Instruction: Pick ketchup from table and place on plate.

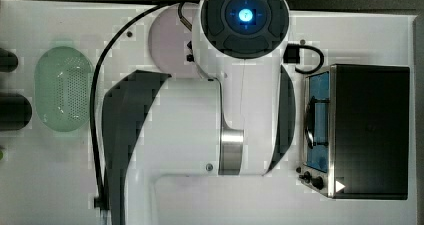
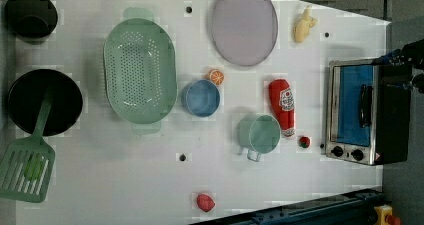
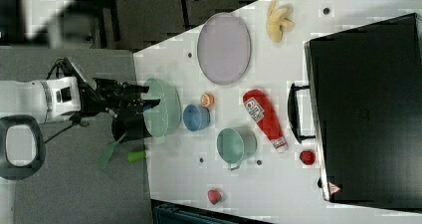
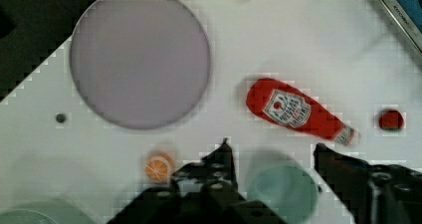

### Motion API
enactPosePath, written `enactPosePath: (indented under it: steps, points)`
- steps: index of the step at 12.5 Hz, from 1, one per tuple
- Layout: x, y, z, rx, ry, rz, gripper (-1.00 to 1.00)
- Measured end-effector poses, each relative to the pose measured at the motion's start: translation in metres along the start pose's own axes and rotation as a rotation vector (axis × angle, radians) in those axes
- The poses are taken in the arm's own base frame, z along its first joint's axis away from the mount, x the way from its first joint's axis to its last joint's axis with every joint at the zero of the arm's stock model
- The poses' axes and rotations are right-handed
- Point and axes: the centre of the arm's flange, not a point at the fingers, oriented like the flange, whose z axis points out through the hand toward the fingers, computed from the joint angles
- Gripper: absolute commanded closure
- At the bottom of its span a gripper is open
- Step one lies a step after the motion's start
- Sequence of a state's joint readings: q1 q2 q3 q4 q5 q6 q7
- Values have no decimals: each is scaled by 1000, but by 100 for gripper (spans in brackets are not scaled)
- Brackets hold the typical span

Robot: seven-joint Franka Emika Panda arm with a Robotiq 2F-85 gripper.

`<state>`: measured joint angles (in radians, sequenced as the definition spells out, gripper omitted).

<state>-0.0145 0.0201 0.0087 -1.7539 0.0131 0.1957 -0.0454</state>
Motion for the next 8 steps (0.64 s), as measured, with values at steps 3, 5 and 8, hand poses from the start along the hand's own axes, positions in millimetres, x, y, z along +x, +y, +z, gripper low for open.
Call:
enactPosePath:
  steps: [3, 5, 8]
  points:
    - [-49, 71, 4, -118, -121, 95, -99]
    - [-51, 89, -20, -60, -61, 118, -100]
    - [-34, 84, -28, 28, 33, 94, -100]
